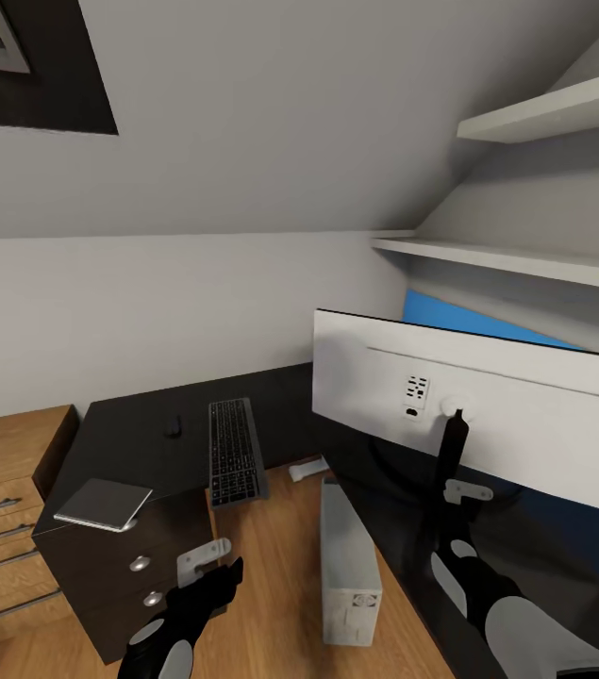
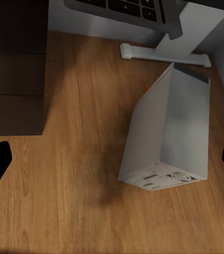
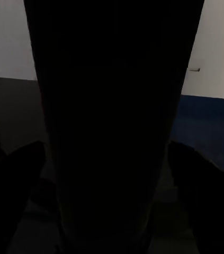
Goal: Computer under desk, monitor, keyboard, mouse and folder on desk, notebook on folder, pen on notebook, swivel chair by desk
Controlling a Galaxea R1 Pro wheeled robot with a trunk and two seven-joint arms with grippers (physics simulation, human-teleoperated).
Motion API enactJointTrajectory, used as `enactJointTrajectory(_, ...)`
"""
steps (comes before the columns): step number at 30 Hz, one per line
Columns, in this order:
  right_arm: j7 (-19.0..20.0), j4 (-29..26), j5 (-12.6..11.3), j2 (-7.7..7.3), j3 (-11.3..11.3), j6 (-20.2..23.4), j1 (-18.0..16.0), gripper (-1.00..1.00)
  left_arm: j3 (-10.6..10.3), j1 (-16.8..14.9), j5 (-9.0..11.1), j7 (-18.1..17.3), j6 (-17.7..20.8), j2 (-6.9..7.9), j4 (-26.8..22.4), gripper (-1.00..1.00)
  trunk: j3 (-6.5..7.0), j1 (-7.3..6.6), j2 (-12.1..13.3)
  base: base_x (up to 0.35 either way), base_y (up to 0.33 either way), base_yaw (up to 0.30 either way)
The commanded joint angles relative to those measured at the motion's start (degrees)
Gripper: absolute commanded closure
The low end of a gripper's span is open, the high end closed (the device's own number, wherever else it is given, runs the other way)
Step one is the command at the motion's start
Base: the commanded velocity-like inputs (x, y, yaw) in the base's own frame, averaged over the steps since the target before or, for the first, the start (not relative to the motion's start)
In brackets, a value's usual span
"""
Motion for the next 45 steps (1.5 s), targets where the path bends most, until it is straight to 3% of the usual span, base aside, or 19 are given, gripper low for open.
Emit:
enactJointTrajectory(1,-0.3,0.0,-0.9,-0.07,0.2,-0.4,-0.1,1.0,-0.1,-0.1,0.6,0.5,0.1,0.01,-0.1,-1.0,-0.07,0.0,0.0,0.0,0.0,0.0)
enactJointTrajectory(45,-0.6,-0.5,-0.9,0.28,0.6,-0.3,-0.1,1.0,0.0,0.0,0.7,0.5,0.1,0.01,-0.1,-1.0,-0.05,0.0,0.0,0.0,0.0,0.0)
